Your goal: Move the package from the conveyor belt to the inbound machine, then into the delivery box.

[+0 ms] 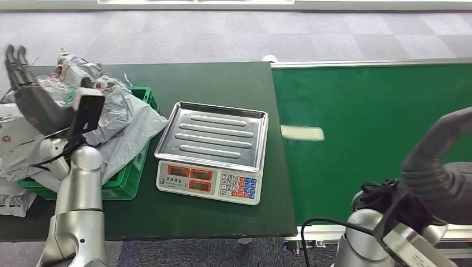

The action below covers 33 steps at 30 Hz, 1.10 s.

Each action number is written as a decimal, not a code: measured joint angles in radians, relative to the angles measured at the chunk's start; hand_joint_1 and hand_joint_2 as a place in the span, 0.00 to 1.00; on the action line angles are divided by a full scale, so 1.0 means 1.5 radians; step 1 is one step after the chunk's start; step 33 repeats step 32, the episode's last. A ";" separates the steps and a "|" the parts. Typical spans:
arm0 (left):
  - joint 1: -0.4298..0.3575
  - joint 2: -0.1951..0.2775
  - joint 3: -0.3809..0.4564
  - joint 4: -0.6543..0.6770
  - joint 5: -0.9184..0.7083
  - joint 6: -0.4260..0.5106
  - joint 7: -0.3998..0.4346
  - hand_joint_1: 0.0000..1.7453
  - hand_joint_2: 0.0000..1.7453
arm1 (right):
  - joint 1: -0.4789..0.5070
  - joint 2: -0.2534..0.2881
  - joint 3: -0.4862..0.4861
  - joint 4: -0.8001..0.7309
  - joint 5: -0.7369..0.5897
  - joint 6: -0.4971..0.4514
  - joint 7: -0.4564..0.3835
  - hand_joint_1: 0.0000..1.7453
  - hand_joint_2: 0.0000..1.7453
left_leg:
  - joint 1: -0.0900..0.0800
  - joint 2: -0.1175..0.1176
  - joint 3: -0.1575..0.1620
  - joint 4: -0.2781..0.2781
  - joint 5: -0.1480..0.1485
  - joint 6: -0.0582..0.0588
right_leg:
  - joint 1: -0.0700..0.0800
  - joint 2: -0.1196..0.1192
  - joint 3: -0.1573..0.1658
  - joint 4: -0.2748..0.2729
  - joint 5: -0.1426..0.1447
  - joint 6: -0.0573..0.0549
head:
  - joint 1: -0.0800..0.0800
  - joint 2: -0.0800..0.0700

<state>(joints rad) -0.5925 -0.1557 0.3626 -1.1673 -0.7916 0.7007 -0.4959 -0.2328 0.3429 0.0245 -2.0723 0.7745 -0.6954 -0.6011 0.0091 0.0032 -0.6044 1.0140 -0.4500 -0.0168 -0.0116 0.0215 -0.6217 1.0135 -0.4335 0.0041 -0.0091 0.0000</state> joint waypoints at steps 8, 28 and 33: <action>0.130 -0.102 -0.022 -0.437 0.395 -0.001 -0.145 0.00 1.00 | -0.002 0.000 -0.001 0.062 -0.065 0.000 -0.046 0.00 1.00 | 0.000 -0.004 0.003 0.000 -0.004 0.001 | 0.001 -0.004 0.005 0.000 -0.006 0.003 | -0.003 0.000; 0.278 -0.080 -0.396 -0.411 0.515 -0.366 -0.083 0.00 0.50 | 0.074 -0.033 0.164 0.152 -0.306 0.114 -0.031 0.00 1.00 | -0.001 -0.007 0.004 0.000 -0.004 0.001 | 0.000 -0.008 0.006 -0.001 -0.007 0.003 | -0.003 0.000; 0.289 -0.078 -0.428 -0.357 0.515 -0.387 -0.080 0.00 1.00 | 0.081 -0.039 0.186 0.162 -0.289 0.112 -0.028 0.00 1.00 | -0.001 -0.007 0.004 0.000 -0.004 0.001 | 0.000 -0.008 0.006 -0.001 -0.007 0.003 | -0.003 0.000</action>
